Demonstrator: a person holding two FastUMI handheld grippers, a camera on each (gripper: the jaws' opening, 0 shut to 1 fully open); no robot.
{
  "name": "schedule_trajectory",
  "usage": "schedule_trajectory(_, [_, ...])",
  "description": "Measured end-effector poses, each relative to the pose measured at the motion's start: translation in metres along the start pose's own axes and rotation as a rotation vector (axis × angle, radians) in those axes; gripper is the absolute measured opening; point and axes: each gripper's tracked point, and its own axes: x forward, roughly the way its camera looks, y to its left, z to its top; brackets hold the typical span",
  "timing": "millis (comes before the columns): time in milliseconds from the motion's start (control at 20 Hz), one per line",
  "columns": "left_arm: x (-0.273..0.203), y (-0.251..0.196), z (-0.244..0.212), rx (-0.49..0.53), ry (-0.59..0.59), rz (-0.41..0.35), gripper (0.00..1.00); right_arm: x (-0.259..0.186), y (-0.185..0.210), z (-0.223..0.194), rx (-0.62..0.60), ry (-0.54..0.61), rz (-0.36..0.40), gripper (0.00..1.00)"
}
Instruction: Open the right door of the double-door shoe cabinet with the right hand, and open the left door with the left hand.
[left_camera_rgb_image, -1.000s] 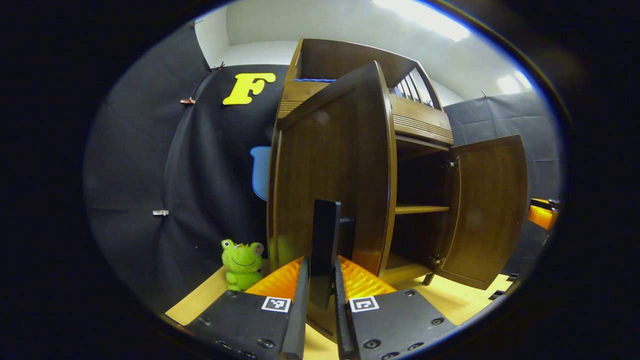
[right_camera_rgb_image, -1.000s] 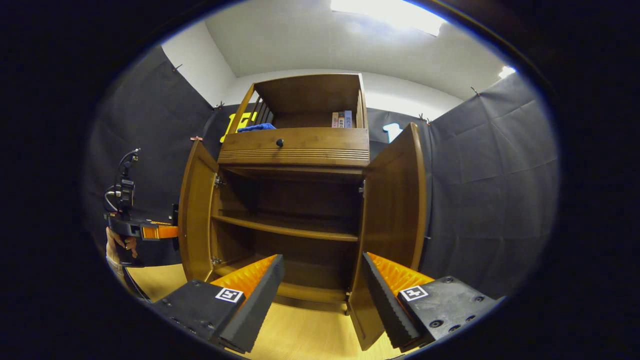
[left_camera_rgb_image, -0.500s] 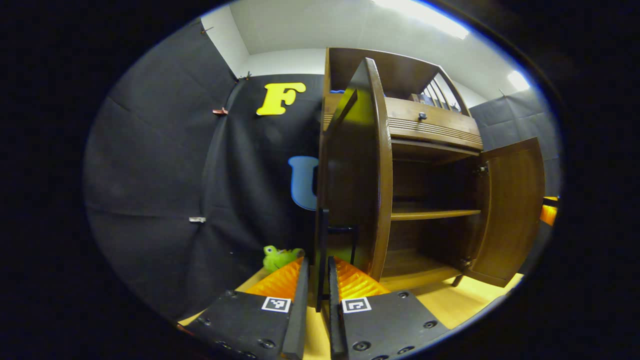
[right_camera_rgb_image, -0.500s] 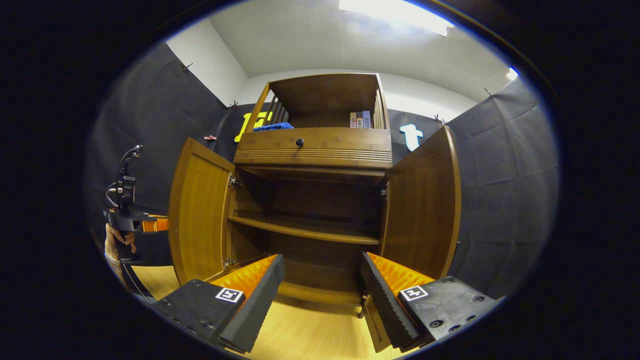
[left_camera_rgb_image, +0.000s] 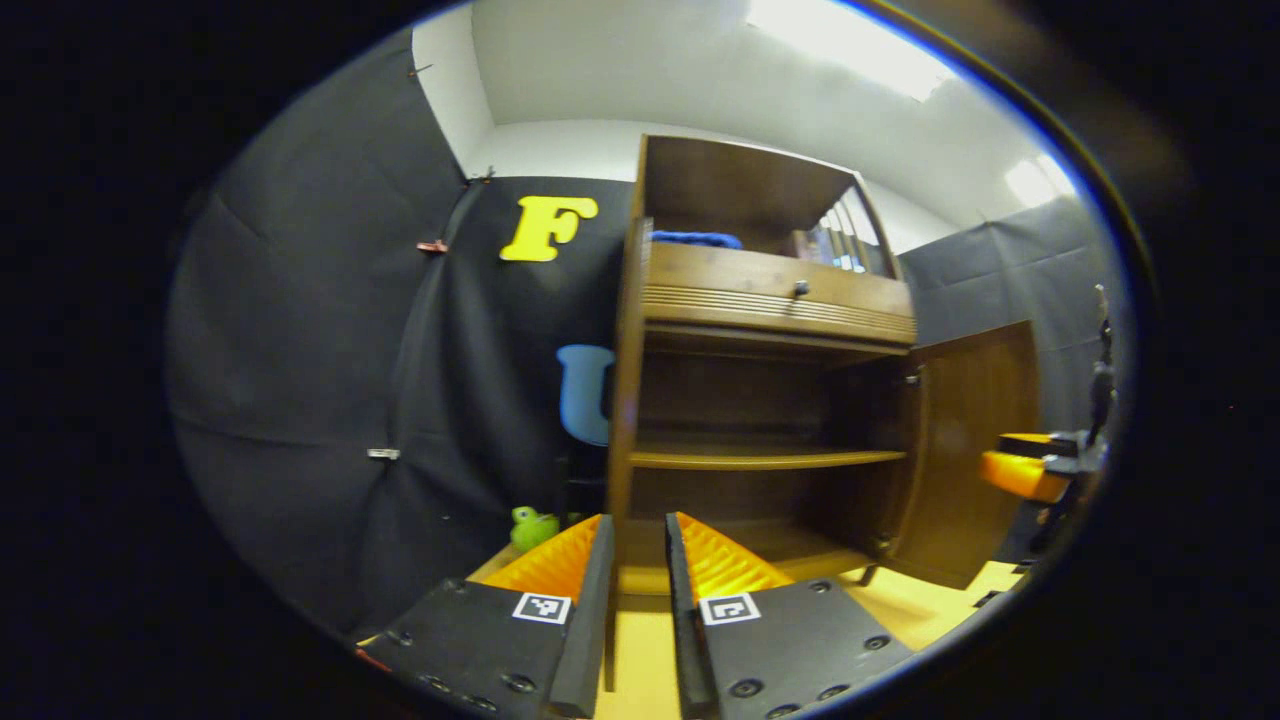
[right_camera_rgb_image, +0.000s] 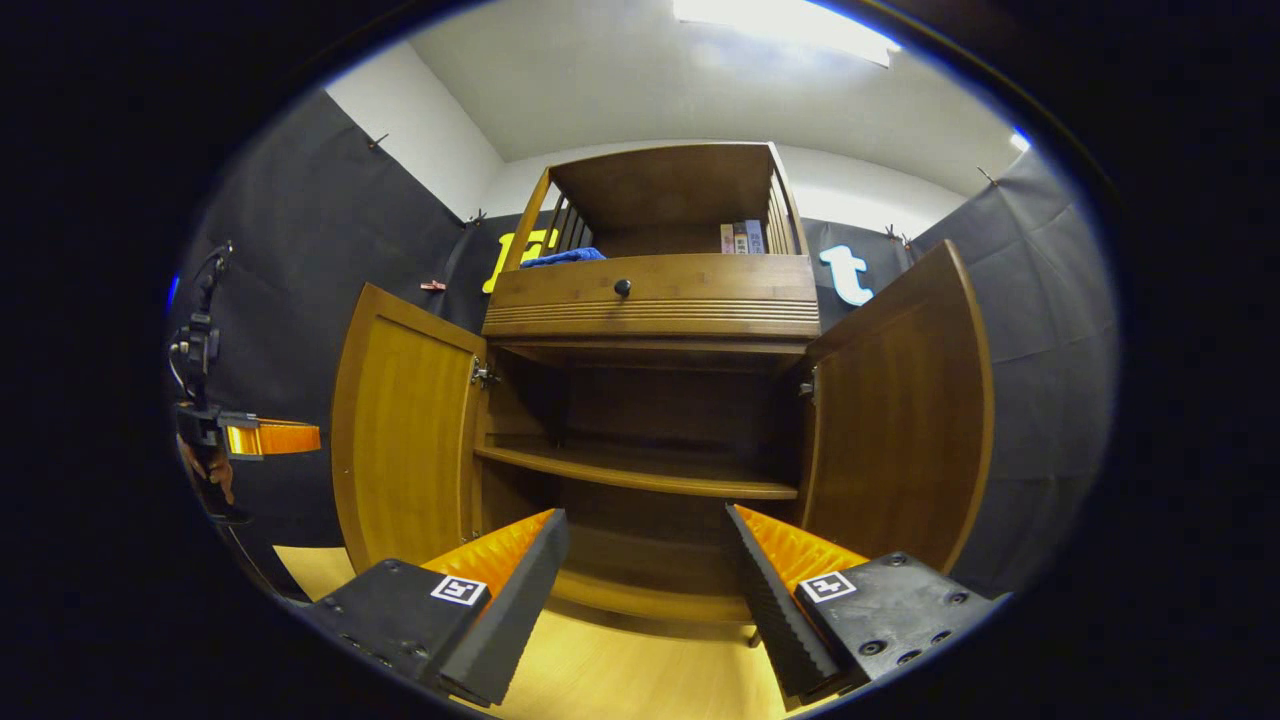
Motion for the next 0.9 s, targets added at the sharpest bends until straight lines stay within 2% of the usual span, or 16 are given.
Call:
schedule_trajectory(100, [0.004,-0.026,0.000,-0.019,0.023,-0.098,0.61,0.004,0.007,-0.004,-0.003,0.009,0.025,0.98])
schedule_trajectory(150, [0.008,-0.034,0.002,-0.021,0.027,-0.119,0.73,0.005,0.009,-0.004,-0.010,0.010,0.031,0.98])
schedule_trajectory(250, [0.017,-0.040,0.002,0.003,0.021,-0.105,0.97,0.008,0.010,-0.002,-0.024,0.007,0.037,0.99])
schedule_trajectory(300, [0.024,-0.043,0.002,0.019,0.016,-0.095,0.96,0.009,0.011,-0.002,-0.029,0.006,0.036,0.98])
schedule_trajectory(350, [0.030,-0.047,0.001,0.034,0.014,-0.090,0.99,0.010,0.009,-0.001,-0.034,0.006,0.031,0.97])
schedule_trajectory(450, [0.041,-0.055,0.000,0.055,0.012,-0.087,0.98,0.010,0.003,0.001,-0.033,0.002,0.022,0.97])
schedule_trajectory(650, [0.055,-0.070,-0.002,0.060,0.007,-0.097,0.97,0.007,0.001,0.002,-0.024,-0.001,0.030,0.96])
schedule_trajectory(850, [0.058,-0.071,0.001,0.067,-0.011,-0.088,0.99,0.005,0.001,0.011,-0.043,-0.028,0.023,0.99])
schedule_trajectory(900, [0.059,-0.073,0.002,0.066,-0.016,-0.091,0.96,0.004,0.003,0.012,-0.048,-0.036,0.026,0.97])
